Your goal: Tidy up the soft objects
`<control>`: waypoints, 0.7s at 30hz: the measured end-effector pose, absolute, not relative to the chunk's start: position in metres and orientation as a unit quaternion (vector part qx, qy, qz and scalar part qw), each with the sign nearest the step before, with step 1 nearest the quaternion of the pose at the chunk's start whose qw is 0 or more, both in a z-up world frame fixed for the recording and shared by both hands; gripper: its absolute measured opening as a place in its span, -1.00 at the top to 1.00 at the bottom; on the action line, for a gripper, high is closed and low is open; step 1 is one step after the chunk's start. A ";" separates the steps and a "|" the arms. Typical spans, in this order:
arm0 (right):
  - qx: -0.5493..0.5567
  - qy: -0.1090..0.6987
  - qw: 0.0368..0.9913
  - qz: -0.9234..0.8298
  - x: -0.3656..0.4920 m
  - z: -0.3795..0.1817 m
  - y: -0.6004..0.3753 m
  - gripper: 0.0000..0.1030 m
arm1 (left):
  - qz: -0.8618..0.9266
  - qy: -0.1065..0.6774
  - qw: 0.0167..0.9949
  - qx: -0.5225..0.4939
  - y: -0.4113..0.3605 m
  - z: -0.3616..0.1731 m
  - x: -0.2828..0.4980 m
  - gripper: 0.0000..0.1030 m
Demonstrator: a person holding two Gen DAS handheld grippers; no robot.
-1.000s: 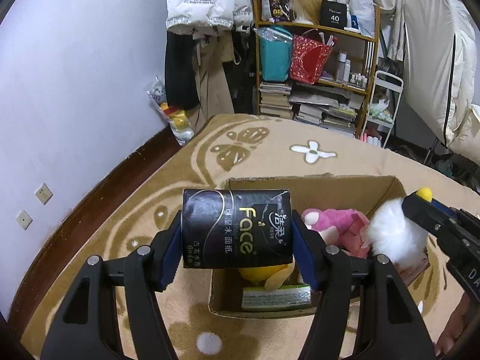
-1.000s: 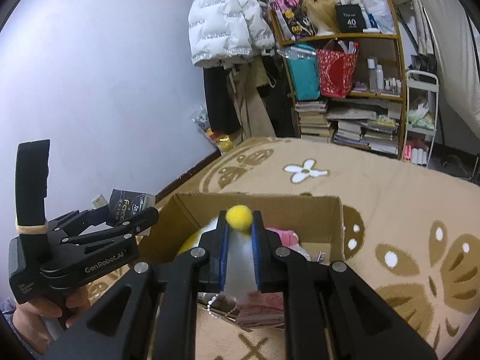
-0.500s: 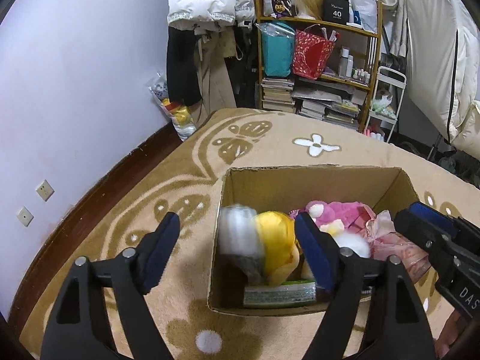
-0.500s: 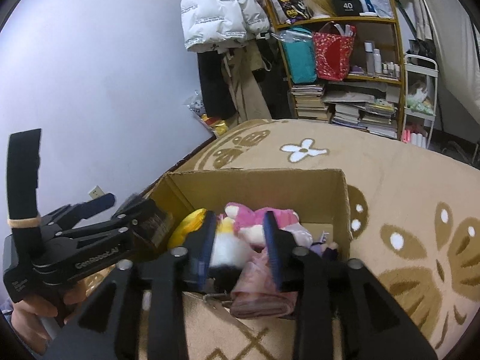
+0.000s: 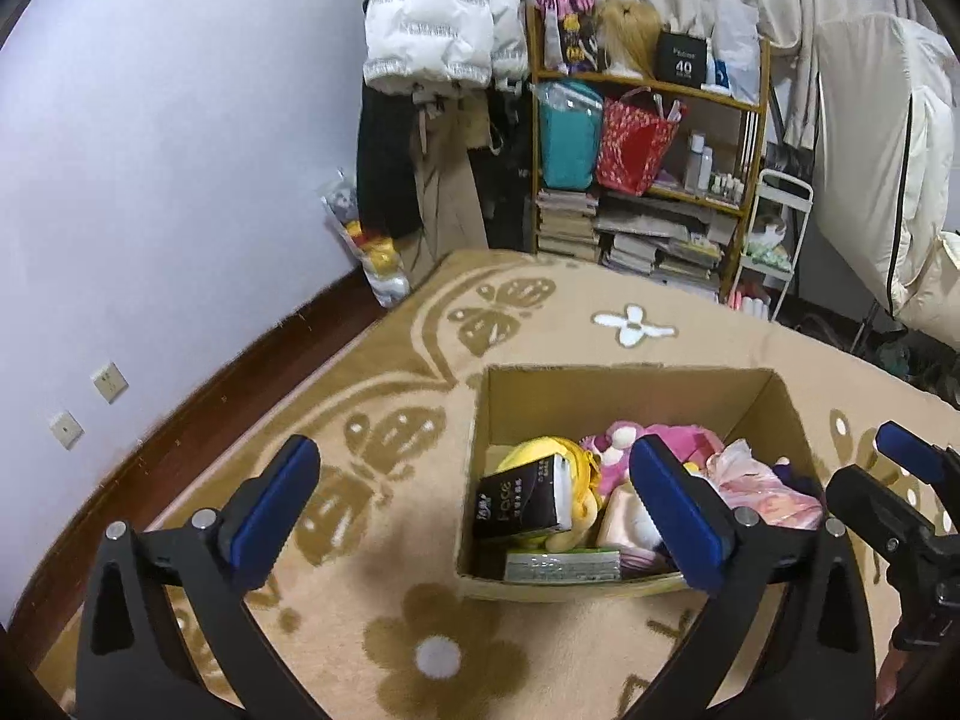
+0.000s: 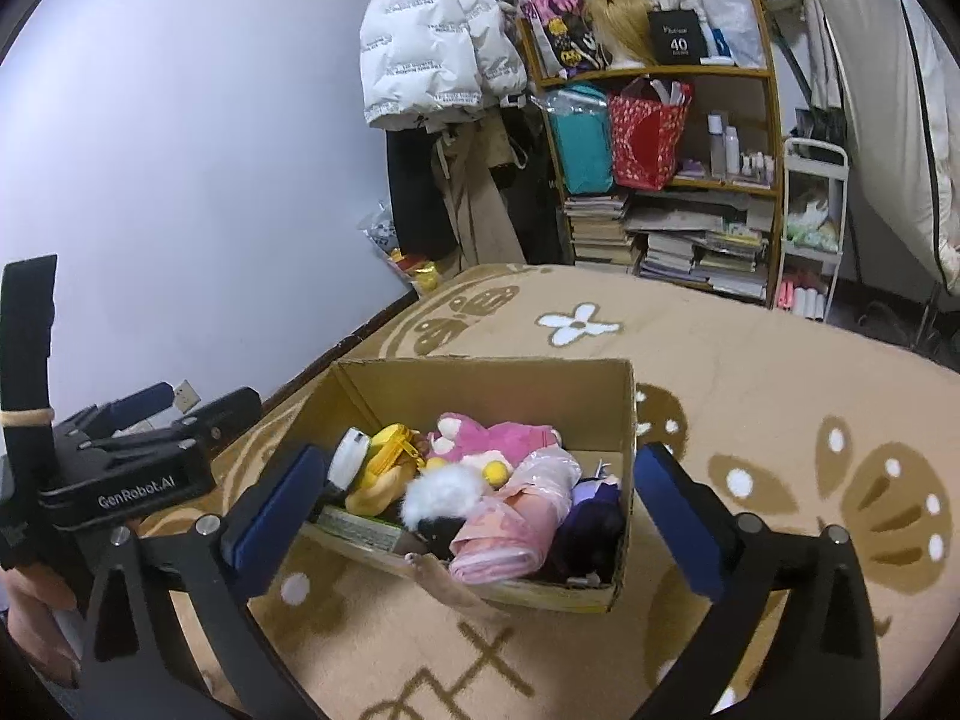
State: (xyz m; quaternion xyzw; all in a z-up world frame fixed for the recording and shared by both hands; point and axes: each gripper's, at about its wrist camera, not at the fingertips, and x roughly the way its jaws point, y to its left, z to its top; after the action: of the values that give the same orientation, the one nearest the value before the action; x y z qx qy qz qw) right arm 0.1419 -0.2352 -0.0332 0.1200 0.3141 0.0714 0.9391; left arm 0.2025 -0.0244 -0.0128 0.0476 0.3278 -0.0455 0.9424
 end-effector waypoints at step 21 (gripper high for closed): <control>0.100 0.233 0.965 0.067 0.046 0.047 -0.224 -1.00 | -0.035 0.246 0.966 0.067 0.000 0.066 0.083 -0.99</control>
State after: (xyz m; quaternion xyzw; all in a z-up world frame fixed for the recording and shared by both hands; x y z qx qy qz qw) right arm 0.0464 -0.2237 0.0469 0.0997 0.2334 0.0665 0.9650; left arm 0.0827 0.0002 0.0660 0.0671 0.2460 -0.0349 0.9663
